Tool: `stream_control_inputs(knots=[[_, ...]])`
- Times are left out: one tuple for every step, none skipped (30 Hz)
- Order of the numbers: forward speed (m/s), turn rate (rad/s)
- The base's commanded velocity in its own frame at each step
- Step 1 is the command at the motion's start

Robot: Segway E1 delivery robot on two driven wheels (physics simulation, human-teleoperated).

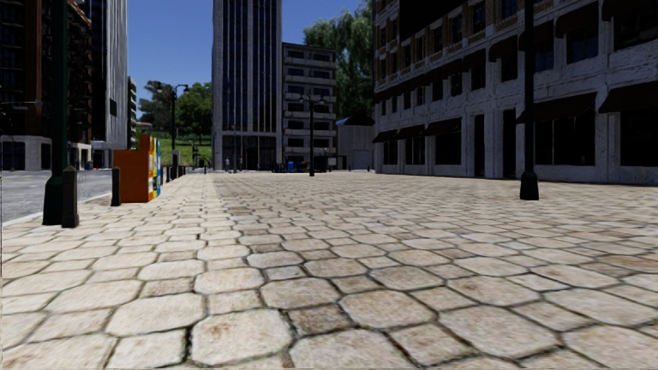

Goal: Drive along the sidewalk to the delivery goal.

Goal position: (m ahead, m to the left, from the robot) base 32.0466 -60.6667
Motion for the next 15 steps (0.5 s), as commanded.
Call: stream_control_inputs(knots=[[2.0, -0.83], [2.0, -0.83], [2.0, -0.83], [2.0, -0.83], [2.0, -0.85], [2.0, -0.89], [2.0, -0.94], [2.0, -0.94], [2.0, -0.94], [2.0, -0.94], [2.0, -0.95], [2.0, -0.95], [2.0, -0.95], [2.0, -0.95], [2.0, -0.95]])
